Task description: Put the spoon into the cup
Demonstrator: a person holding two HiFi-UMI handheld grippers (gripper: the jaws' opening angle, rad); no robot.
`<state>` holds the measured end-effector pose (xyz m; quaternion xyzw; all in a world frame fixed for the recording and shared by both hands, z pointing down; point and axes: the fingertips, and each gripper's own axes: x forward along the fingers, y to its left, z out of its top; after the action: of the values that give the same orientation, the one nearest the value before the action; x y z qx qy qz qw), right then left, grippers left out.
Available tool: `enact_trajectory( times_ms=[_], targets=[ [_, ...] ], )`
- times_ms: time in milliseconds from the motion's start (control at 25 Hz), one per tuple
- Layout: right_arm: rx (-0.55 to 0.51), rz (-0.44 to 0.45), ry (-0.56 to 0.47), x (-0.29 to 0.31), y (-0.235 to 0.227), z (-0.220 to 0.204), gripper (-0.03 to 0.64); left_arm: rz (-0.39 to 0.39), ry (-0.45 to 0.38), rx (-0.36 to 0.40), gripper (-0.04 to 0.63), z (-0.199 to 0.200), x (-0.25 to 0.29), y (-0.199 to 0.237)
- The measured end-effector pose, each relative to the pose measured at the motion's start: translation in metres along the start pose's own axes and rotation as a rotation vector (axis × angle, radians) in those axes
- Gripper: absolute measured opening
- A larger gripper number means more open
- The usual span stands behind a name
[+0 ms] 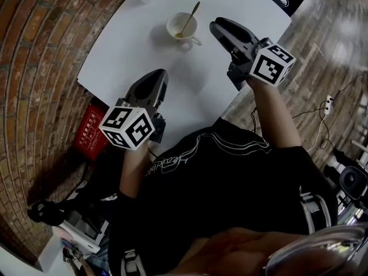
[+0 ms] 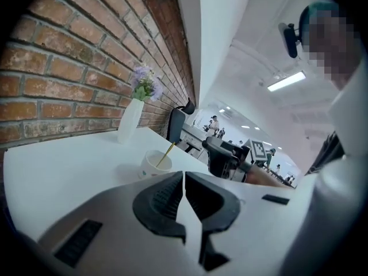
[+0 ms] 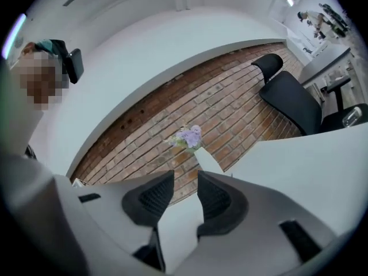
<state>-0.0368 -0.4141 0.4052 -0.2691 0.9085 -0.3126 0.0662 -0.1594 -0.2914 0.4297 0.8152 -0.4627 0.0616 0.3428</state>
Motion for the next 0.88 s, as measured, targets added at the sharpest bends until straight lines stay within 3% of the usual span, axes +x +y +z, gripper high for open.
enact_trajectory(
  times_ms=[320,680,880],
  targets=[
    [-0.13,0.204,0.043,-0.046,0.107,-0.019,0.008,-0.028,-0.073,0.055,0.011,0.005,-0.051,-0.043],
    [-0.272,0.238,0.092,-0.105,0.173,-0.049,-0.003,-0.097,-0.148,0.12,0.011,0.001,-0.101,-0.108],
    [-0.249,0.265,0.089,-0.121,0.193,-0.059,-0.003,-0.109,-0.156,0.132,0.011,-0.004,-0.113,-0.126]
  ],
)
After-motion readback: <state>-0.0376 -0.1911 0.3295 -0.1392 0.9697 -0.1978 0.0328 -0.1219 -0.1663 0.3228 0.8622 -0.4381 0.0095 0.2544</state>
